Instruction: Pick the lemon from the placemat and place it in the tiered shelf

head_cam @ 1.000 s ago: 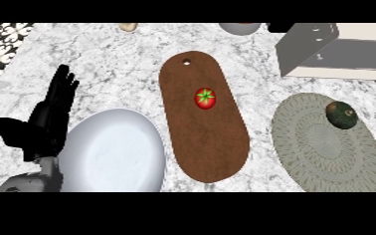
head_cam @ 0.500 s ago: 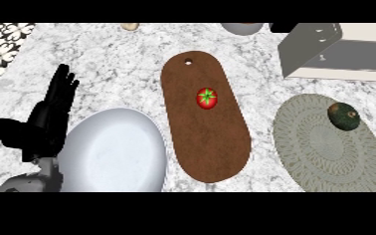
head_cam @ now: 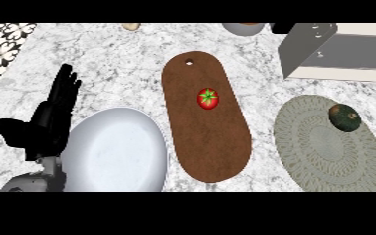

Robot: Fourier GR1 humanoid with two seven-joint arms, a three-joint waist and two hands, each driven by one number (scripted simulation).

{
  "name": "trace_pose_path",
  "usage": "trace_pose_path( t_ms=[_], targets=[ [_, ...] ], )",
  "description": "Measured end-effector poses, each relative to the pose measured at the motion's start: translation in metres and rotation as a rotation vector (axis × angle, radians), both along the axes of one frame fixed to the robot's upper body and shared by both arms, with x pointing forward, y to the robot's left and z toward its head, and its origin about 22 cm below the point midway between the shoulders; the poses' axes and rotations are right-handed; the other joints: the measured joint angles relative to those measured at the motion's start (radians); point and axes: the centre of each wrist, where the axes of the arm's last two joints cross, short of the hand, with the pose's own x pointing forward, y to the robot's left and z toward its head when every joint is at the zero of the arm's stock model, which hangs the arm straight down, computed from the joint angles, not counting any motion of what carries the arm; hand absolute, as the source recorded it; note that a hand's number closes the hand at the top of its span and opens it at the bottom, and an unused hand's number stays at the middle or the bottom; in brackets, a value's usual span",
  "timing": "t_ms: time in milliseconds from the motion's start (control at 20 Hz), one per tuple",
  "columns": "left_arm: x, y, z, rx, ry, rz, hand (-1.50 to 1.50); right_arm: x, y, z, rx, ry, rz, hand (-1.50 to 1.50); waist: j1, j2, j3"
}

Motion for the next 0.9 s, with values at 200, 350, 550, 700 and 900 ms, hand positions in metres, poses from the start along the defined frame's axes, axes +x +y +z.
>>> trace_pose_path(
  t_ms=[200, 350, 550, 700, 900],
  targets=[
    [0.003, -0.001, 0.002, 0.002, -0.004, -0.008, 0.0, 0.013, 0.0, -0.003, 0.04, -0.023, -0.021, 1.5, 0.002, 0.0, -0.001],
    [-0.001, -0.002, -0.003, 0.006, 0.0, -0.01, 0.0, 0.016, -0.005, -0.006, 0.104, -0.023, -0.015, -1.5, 0.005, 0.0, -0.002],
    [0.002, -0.001, 0.005, 0.007, 0.001, -0.013, 0.0, 0.019, -0.01, -0.009, 0.116, -0.009, 0.011, -1.5, 0.008, -0.002, -0.007],
    [0.003, 0.005, 0.002, 0.004, -0.003, -0.008, 0.0, 0.021, -0.013, -0.008, 0.131, -0.008, 0.035, -1.5, 0.006, -0.002, -0.007],
    [0.001, 0.003, 0.006, 0.004, -0.004, -0.011, 0.0, 0.02, -0.019, -0.007, 0.16, -0.036, 0.062, -1.5, 0.008, 0.001, -0.004]
  ],
)
